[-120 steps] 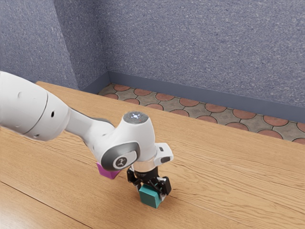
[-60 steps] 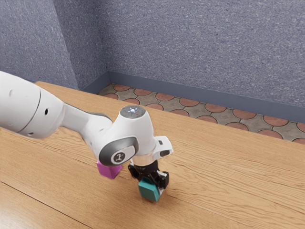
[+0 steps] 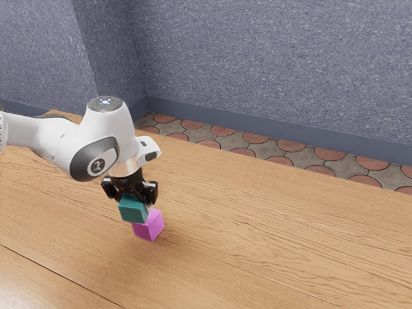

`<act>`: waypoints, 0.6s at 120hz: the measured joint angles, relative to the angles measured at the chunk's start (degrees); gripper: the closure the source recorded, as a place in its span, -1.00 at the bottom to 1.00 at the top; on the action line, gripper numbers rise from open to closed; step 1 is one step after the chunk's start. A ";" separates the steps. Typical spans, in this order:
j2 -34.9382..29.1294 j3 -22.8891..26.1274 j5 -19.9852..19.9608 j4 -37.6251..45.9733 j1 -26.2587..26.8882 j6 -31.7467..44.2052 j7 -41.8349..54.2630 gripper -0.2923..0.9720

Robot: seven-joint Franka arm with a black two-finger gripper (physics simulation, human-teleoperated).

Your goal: Pick up the blue block with one arm, and put the blue block on the pink block with one arm

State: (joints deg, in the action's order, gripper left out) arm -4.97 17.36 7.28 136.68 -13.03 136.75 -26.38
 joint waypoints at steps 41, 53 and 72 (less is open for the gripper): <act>8.17 0.05 1.76 -7.37 -3.39 -1.48 5.62 -0.05; 8.54 0.06 0.97 -7.37 -2.14 -1.13 7.84 -0.05; 8.62 0.04 0.29 -6.94 -1.60 0.04 10.69 -0.05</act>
State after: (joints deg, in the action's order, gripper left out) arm 3.65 17.40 7.57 129.74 -14.63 136.79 -15.69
